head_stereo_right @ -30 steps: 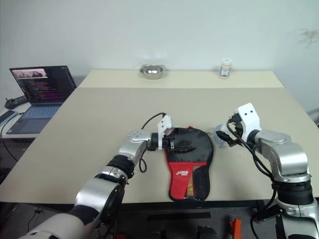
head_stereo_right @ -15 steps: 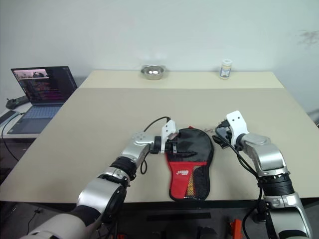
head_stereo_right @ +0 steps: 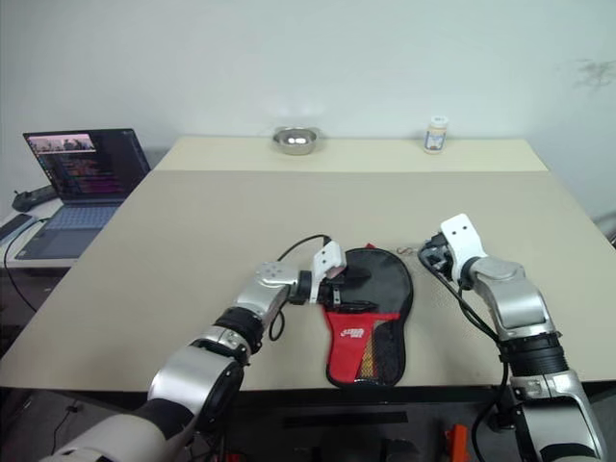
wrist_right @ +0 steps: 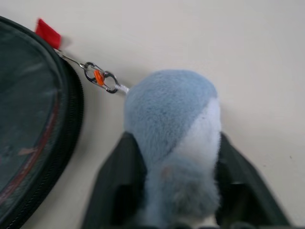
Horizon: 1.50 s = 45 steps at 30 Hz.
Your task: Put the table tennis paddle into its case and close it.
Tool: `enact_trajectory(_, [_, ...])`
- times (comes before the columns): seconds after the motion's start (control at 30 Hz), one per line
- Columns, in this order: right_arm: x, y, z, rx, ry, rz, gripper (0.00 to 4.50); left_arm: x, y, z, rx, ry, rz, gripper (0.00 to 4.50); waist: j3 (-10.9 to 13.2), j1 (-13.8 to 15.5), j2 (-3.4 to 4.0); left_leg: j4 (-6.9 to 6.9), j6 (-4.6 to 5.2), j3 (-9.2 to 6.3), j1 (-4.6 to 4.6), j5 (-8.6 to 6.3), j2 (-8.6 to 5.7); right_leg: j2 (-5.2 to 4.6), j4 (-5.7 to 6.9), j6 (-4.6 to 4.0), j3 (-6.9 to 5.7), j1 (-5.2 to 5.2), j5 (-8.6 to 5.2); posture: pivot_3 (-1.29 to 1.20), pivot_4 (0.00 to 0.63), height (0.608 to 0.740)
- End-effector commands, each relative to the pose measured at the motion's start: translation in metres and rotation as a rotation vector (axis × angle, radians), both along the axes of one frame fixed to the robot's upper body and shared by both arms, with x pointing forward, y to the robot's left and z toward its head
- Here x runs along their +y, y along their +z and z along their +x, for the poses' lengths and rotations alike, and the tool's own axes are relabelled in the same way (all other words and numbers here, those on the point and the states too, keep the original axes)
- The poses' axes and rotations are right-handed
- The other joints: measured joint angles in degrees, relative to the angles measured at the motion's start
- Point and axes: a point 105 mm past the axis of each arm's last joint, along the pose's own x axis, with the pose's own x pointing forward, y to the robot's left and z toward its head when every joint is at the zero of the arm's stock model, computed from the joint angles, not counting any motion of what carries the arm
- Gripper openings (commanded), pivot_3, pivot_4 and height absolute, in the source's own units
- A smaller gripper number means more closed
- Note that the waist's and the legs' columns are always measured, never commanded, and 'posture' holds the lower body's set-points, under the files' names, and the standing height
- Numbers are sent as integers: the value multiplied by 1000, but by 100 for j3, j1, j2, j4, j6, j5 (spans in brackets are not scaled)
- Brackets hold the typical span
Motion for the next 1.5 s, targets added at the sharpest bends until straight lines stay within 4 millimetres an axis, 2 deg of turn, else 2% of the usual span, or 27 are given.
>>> enact_trajectory(0.03, [6,17,-11,-53,78,-82,778,-1,-12,-4,47,-1,25,4500,-2,1,3,2,0,0,0,0,0,0,1,0,0,1,0,0,150,740])
enact_trajectory(0.1, [9,17,-20,-40,128,-133,435,0,-17,-5,58,0,41,4500,-3,1,5,4,5,-1,1,-3,0,0,1,1,-3,4,0,0,150,740])
enact_trajectory(0.17, [10,17,-31,-20,172,-175,279,0,-20,-4,64,14,51,4500,-5,5,7,7,8,-2,2,-4,0,0,1,2,-4,8,0,0,150,740])
enact_trajectory(0.37, [16,20,-55,32,256,-225,259,2,-31,-7,92,15,95,4500,-5,15,8,11,33,-20,36,-20,0,0,-15,5,-24,61,-2,0,150,740])
enact_trajectory(0.6, [-4,9,-76,129,275,-316,253,1,-36,-7,102,31,119,4500,-8,34,7,12,38,-26,54,-24,0,-3,-23,6,-33,85,-3,0,150,740])
enact_trajectory(0.93, [-10,2,-106,226,329,-338,240,-3,-47,-10,84,20,188,4500,-12,83,11,11,39,-28,81,-25,1,-4,-29,33,-37,117,-19,0,150,740])
enact_trajectory(1.2, [5,2,-146,312,450,-331,239,-8,-50,-5,74,75,217,4500,-18,187,14,10,42,-57,112,-30,11,-4,-85,43,-83,188,-24,0,150,740])
enact_trajectory(1.37, [19,-6,-168,359,492,-286,230,-13,-49,-7,59,33,240,4500,-19,197,13,11,42,-69,109,-30,11,-4,-110,54,-98,203,-17,0,150,740])
enact_trajectory(1.5, [29,-12,-195,438,549,-213,229,-17,-46,-6,51,31,242,4500,-19,234,12,9,43,-77,103,-31,11,-4,-116,54,-105,203,-17,0,150,740])
